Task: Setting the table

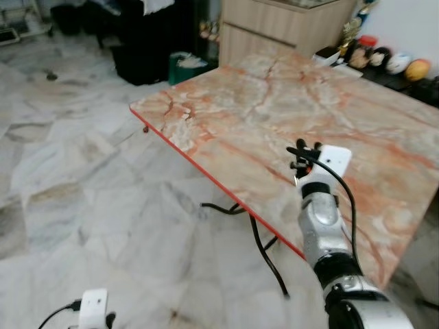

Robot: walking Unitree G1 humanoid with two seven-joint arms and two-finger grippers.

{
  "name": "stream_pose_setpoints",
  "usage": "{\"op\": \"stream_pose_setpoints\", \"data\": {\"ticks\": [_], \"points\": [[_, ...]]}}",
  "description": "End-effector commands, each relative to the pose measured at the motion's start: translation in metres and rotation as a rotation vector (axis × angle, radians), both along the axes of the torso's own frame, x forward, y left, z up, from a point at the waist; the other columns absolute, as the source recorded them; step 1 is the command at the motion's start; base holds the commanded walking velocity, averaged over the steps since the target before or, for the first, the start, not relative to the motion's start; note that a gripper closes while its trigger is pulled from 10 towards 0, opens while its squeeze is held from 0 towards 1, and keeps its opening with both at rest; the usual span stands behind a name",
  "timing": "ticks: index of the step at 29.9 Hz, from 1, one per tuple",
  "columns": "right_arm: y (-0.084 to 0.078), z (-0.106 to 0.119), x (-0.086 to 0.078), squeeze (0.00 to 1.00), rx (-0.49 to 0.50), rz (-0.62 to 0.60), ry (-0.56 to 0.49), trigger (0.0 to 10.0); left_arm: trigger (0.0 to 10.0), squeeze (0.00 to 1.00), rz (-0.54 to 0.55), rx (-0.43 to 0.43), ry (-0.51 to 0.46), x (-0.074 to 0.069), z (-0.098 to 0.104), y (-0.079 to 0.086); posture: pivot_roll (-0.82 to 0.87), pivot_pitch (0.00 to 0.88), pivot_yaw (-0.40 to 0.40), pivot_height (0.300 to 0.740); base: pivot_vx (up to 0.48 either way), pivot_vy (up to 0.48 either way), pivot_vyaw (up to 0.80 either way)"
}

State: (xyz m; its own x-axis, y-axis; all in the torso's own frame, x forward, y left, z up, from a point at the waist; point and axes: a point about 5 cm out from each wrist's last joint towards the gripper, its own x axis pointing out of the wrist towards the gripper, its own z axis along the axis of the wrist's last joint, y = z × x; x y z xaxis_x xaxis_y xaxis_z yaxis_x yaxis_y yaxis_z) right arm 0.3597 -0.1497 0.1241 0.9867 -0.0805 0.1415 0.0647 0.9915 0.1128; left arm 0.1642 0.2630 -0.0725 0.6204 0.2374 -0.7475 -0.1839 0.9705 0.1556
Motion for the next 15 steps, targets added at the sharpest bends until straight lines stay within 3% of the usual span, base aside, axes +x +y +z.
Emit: {"op": "stream_pose_setpoints", "data": {"ticks": [1, 15], "points": [[-0.015, -0.003, -0.002, 0.00, -0.005, -0.044, 0.008, 10.0, 10.0, 0.00, -0.008, -0.029, -0.019, 0.005, -0.001, -0.010, 0.03, 0.000, -0.036, 0.740, 0.000, 0.000, 0.00], [-0.020, -0.008, -0.012, 0.00, -0.034, -0.019, 0.013, 10.0, 10.0, 0.00, -0.007, -0.033, -0.021, 0.004, -0.001, -0.010, 0.01, 0.000, -0.031, 0.740, 0.000, 0.000, 0.00]]}}
